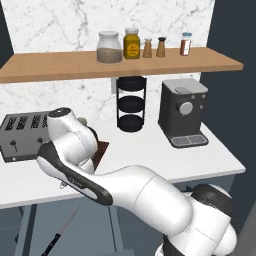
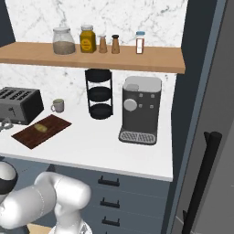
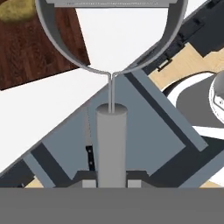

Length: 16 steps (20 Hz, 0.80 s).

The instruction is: Place the appropriate cutting tool for cutting the potato skin on the cutting board.

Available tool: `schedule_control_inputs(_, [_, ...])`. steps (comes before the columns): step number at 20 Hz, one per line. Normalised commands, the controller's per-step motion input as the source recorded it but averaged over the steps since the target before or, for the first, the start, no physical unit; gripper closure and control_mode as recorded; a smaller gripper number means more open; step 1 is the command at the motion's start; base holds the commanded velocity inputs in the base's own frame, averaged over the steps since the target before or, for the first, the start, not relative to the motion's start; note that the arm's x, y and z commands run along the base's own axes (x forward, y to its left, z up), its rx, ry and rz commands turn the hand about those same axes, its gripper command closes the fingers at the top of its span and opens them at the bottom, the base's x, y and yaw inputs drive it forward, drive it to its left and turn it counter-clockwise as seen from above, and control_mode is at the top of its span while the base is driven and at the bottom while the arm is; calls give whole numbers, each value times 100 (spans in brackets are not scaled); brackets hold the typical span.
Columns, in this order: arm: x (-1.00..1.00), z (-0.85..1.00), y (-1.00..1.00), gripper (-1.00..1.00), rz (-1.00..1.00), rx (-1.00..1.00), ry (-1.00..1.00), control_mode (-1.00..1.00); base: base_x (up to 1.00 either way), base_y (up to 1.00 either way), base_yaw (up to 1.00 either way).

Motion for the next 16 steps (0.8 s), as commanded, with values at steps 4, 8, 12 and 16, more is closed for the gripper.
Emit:
schedule_control_inputs(4, [96, -3, 0, 100, 2, 0, 0, -100, 0, 0, 0])
schedule_control_inputs(8, [82, -22, 0, 100, 3, 0, 0, -100, 0, 0, 0])
schedule_control_inputs(12, [76, -42, 0, 100, 3, 0, 0, -100, 0, 0, 0])
schedule_control_inputs(16, [67, -42, 0, 100, 2, 0, 0, -100, 0, 0, 0])
